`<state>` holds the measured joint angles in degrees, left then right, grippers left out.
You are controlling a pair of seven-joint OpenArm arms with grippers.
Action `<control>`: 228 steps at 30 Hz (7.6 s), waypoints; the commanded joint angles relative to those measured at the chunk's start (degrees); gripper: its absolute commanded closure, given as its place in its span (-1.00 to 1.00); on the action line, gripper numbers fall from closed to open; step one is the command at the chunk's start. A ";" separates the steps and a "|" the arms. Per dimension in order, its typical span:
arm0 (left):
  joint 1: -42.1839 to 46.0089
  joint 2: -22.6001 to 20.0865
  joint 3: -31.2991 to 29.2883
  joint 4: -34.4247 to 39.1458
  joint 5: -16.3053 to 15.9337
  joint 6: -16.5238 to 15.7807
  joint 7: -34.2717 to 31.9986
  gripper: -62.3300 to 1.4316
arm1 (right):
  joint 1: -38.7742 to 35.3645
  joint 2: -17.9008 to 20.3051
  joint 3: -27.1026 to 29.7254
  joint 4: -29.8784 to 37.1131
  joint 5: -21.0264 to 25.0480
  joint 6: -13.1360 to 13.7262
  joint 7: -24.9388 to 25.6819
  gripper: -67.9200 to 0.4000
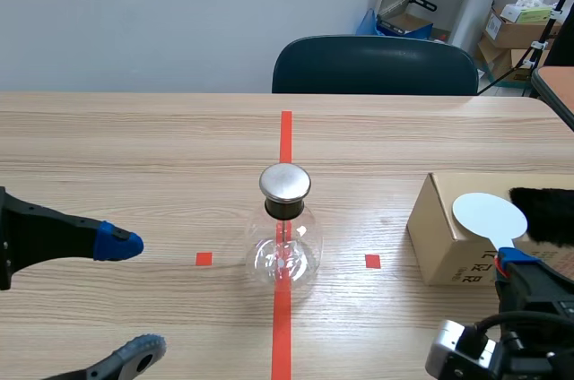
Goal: Do the electroscope experiment
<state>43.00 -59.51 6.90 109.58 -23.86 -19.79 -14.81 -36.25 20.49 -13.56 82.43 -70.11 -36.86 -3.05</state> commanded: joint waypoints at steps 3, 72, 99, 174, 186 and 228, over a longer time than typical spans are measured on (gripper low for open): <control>-0.02 0.26 0.15 0.72 -0.37 -0.31 -0.66 -0.51 | -0.22 0.61 0.63 0.31 -0.02 -0.68 -0.07 0.96; -0.02 0.26 0.15 0.72 -0.37 -0.28 -0.72 -0.51 | 0.07 0.63 0.74 0.31 -0.02 -0.68 -0.07 0.96; -0.02 0.26 0.15 0.72 -0.35 1.27 -0.72 -0.51 | 0.07 0.63 0.74 0.31 -0.02 -0.68 -0.07 0.96; -37.46 23.30 29.90 -37.42 14.82 10.19 -0.37 0.90 | 10.51 -8.39 -12.81 2.08 -13.59 -4.63 -7.10 0.96; -37.31 23.28 29.68 -37.42 15.58 10.23 -0.20 0.90 | 10.49 -8.26 -12.81 1.95 -13.59 -4.63 -7.15 0.96; -37.31 23.30 29.68 -37.42 17.70 13.22 -0.20 0.90 | 10.51 -8.31 -12.76 1.95 -13.59 -3.80 -7.13 0.96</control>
<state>5.87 -36.36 36.88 71.59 -5.80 -6.44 -14.41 -25.78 11.77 -26.70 83.31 -83.66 -39.83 -9.96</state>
